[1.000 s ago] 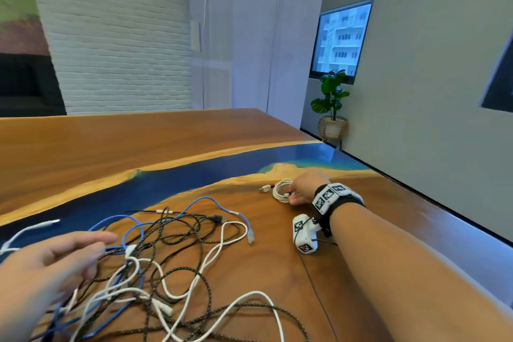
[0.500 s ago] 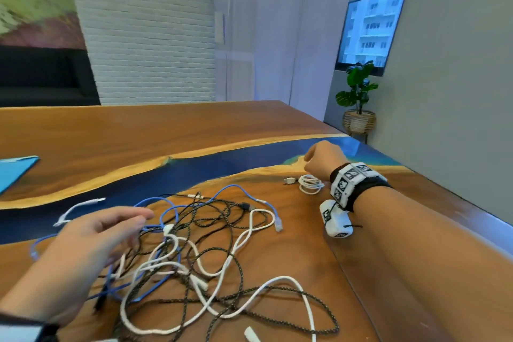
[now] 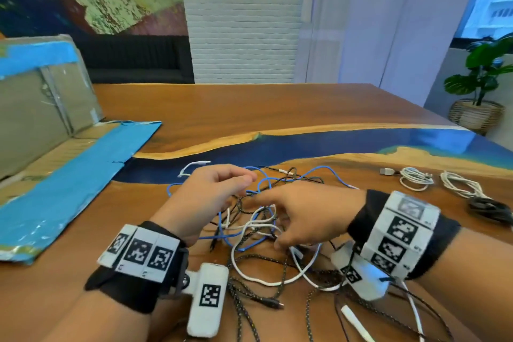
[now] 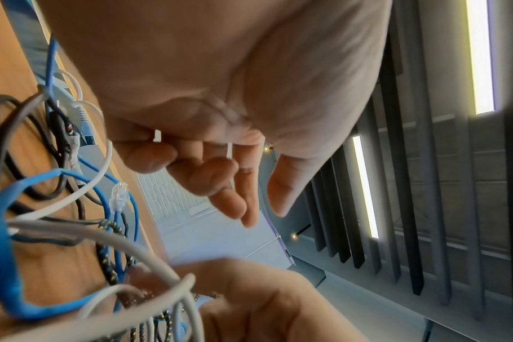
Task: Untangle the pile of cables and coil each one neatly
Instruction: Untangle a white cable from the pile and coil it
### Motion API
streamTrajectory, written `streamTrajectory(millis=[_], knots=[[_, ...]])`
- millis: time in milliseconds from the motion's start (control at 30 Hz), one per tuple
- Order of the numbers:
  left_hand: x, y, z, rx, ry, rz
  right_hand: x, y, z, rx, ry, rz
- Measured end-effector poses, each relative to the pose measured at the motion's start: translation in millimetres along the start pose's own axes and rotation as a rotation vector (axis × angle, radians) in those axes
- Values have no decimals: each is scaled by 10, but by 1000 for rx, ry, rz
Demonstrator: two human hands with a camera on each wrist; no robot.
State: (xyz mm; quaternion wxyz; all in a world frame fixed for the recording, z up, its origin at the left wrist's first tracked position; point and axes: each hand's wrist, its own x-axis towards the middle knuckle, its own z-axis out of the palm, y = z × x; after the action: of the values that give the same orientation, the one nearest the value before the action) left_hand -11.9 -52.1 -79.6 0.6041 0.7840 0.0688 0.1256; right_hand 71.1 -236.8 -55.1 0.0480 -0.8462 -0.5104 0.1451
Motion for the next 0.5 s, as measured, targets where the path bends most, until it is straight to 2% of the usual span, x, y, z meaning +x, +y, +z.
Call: streamTrajectory(millis=[100,167,233,300,367,500], knots=[[-13,0,-10,25,-66,-6,148,16,32,-41,93,43],[-20,-3,-9,28,-157,-30,218,99,-22,96,242,109],[-8,-46,-9,66,-209,-36,241,157,-118,351,428,154],[18,-69,-11,135,-99,0,244,194,-210,680,579,138],[52,-60,-46,122,101,58,229,212,-275,888,712,84],[94,22,-147,-51,401,182,191,289,-289,1033,951,56]])
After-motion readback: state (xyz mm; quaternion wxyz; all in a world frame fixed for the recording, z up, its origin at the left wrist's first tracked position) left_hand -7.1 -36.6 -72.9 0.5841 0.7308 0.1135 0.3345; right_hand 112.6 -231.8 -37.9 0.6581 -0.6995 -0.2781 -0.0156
